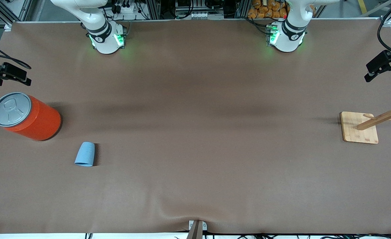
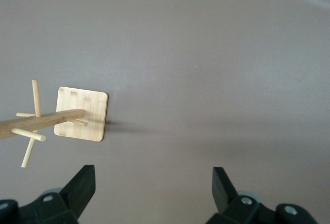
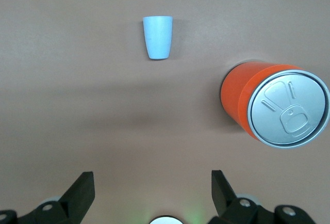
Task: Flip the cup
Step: 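Reach the right gripper toward the light blue cup lying on its side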
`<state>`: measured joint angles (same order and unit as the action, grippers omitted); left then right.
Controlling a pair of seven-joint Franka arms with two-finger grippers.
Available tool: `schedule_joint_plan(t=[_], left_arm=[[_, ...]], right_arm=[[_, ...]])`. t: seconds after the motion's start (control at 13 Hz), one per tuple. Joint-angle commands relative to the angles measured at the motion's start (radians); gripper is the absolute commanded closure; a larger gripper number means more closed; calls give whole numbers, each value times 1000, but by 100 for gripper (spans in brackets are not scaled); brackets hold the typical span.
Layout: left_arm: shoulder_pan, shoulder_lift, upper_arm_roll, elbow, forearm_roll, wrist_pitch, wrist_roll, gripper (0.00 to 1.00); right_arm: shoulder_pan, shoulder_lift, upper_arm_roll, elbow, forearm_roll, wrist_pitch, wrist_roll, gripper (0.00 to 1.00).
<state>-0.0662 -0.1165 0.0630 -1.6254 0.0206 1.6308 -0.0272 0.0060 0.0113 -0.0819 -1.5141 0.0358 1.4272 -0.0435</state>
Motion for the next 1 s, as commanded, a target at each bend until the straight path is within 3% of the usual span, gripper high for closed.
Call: schedule_joint_plan(t=[0.0, 0.93], left_arm=[[0, -5, -3, -4, 5, -6, -16, 0], [-3, -3, -9, 7, 5, -74, -7, 0]], right_arm=[[5, 3, -4, 8, -4, -2, -4, 0], [14, 71, -2, 11, 7, 59, -6, 0]])
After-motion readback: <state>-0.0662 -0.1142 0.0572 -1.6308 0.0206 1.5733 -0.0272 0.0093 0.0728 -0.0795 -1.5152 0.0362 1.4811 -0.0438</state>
